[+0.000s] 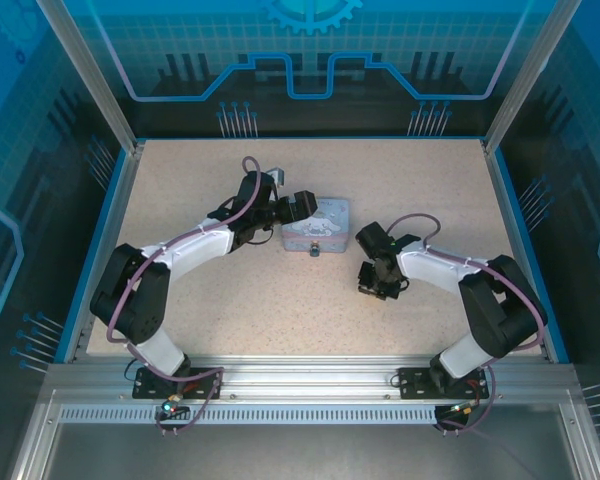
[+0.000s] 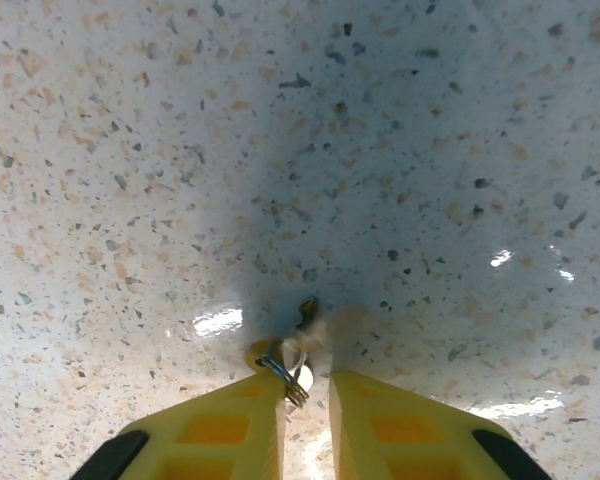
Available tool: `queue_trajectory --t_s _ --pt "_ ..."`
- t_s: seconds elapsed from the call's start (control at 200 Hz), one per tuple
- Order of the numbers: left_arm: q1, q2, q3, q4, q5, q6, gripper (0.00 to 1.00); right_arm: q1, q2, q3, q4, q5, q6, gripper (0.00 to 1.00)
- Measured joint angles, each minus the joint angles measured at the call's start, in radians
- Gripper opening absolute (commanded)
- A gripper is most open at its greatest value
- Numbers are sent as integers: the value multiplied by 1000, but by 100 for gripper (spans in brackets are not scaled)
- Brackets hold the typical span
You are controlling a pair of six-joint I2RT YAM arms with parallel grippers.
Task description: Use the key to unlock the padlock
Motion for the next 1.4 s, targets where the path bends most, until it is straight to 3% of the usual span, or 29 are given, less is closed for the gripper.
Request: queue_trajectory --t_s 0.095,0.405,0.73,0.875,1.171,1.401 --pt "0 6 0 8 0 0 99 3 0 0 3 0 6 0" --pt "0 10 0 19 1 0 99 4 -13 2 7 8 -56 0" --pt "6 10 0 26 74 -11 99 4 -282 11 87 -8 -379 0" --pt "13 10 0 37 133 -39 99 -3 -327 34 115 -44 -470 0" --pt "13 9 -32 128 233 -243 99 -37 -309 35 193 -170 -452 0" --pt "13 2 -34 82 232 -231 99 -32 -230 -49 283 -214 -392 0"
